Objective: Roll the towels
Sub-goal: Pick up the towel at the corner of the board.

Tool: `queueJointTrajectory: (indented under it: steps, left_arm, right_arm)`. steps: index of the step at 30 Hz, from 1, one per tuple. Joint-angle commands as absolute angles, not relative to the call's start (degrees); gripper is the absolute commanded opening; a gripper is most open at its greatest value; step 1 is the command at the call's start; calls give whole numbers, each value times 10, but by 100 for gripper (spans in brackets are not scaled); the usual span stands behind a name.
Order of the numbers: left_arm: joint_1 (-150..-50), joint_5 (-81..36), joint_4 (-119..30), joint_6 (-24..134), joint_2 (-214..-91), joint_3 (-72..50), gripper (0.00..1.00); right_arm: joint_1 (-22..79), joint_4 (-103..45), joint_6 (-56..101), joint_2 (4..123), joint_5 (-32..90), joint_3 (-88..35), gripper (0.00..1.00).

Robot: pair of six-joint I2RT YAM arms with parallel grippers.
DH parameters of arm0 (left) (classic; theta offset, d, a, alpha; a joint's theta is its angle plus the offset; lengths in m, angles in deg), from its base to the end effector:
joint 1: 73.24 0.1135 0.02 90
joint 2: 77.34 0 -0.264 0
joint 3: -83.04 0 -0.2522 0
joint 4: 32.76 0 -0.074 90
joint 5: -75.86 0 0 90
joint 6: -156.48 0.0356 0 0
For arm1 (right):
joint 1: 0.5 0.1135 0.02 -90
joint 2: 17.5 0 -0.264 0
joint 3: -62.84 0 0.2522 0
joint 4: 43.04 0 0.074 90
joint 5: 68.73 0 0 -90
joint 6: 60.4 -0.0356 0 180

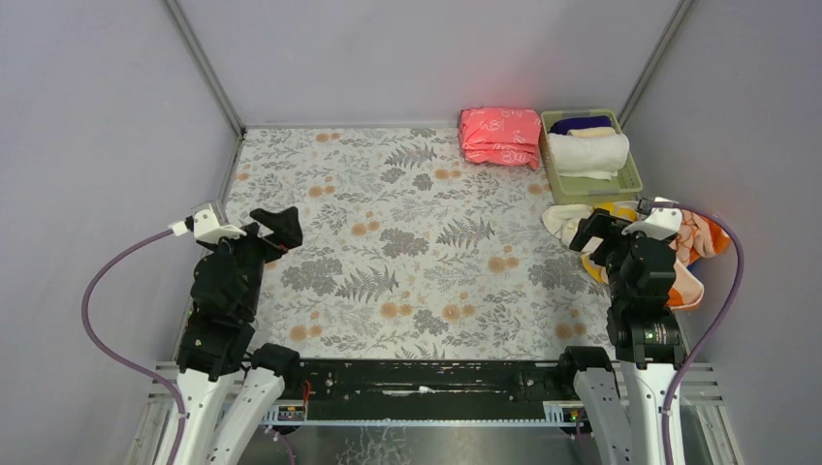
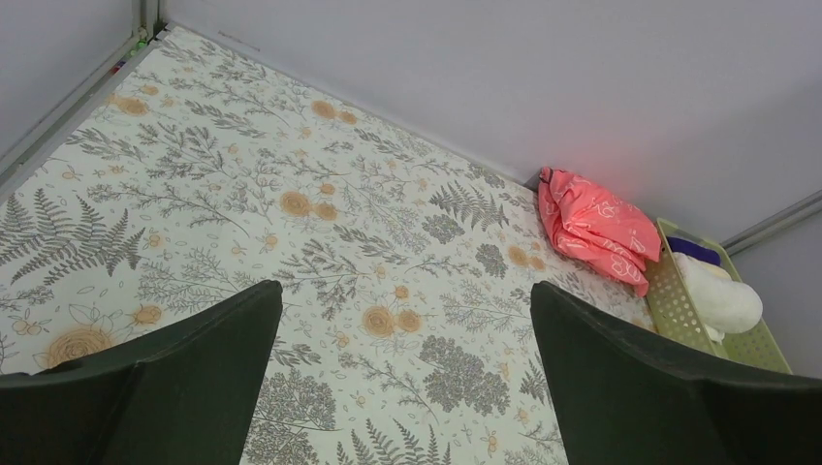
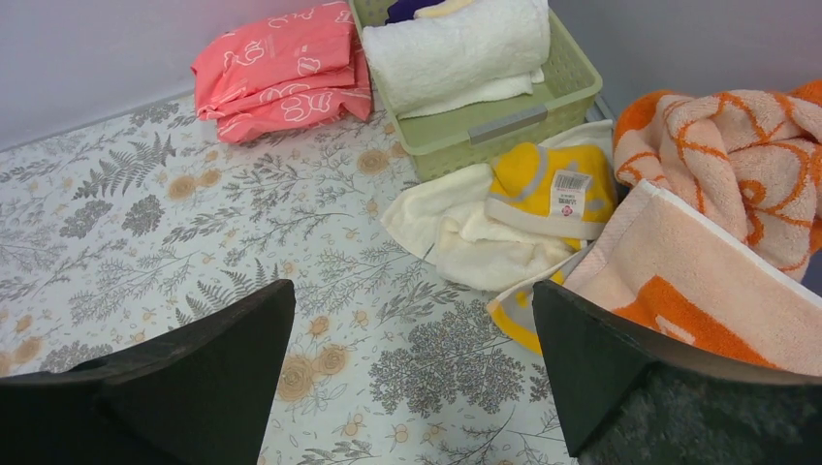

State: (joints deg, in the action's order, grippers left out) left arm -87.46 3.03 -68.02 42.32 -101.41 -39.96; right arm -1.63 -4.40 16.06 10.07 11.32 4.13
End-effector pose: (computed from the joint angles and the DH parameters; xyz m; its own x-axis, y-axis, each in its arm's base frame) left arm 0.0981 -0.0140 0.3539 -0.0150 -0.3996 -0.9166 -0.0629 0.9152 -0.3980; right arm 0.1098 -0.0083 0.3519 -0.0822 0.2323 -0.9692 0.2160 0.9535 0.2102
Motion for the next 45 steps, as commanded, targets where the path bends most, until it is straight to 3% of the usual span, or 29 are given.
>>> queueJointTrajectory:
  steps: [1,11,24,29,42,45]
  left_arm:
    - [-879,53,-629,430,-997,-411,100]
    - [-901,108,-622,447,-941,-437,100]
    - [-963,185,-552,535,-981,-472,100]
    - [-976,178,-546,552,-987,-496,100]
    - [-1020,177,-543,573,-987,-504,100]
    - [-1024,172,-546,573,-990,-504,100]
  right_arm:
    - [-12,-59,168,105,86,25,99]
    - [-12,17,158,198,5,-42,99]
    - [-51,47,50,443,-197,-109,100]
    - [-136,7,27,505,-188,-106,96]
    - [-239,-115,48,629,-131,-72,100]
    - [-250,-124,59,649,-124,-76,94]
